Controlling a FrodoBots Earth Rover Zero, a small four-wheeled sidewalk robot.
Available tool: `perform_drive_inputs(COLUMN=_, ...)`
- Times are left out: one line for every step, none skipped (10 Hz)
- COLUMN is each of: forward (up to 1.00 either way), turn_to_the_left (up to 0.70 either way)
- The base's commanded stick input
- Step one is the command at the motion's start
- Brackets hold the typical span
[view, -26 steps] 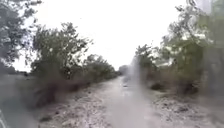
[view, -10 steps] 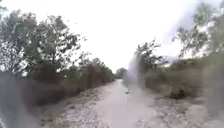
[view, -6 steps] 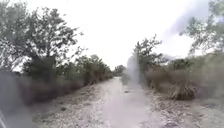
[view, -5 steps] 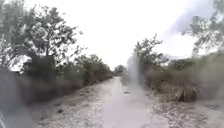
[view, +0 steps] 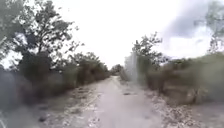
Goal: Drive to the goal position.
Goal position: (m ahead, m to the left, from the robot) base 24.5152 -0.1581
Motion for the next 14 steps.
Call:
perform_drive_inputs(forward=0.69, turn_to_the_left=0.01)
perform_drive_inputs(forward=0.69, turn_to_the_left=0.01)
perform_drive_inputs(forward=0.69, turn_to_the_left=0.01)
perform_drive_inputs(forward=0.69, turn_to_the_left=0.06)
perform_drive_inputs(forward=0.69, turn_to_the_left=0.12)
perform_drive_inputs(forward=0.69, turn_to_the_left=0.1)
perform_drive_inputs(forward=0.69, turn_to_the_left=0.04)
perform_drive_inputs(forward=0.69, turn_to_the_left=0.05)
perform_drive_inputs(forward=0.69, turn_to_the_left=0.12)
perform_drive_inputs(forward=0.69, turn_to_the_left=0.07)
perform_drive_inputs(forward=0.69, turn_to_the_left=0.01)
perform_drive_inputs(forward=0.69, turn_to_the_left=0.01)
perform_drive_inputs(forward=0.69, turn_to_the_left=0.01)
perform_drive_inputs(forward=0.69, turn_to_the_left=0.01)
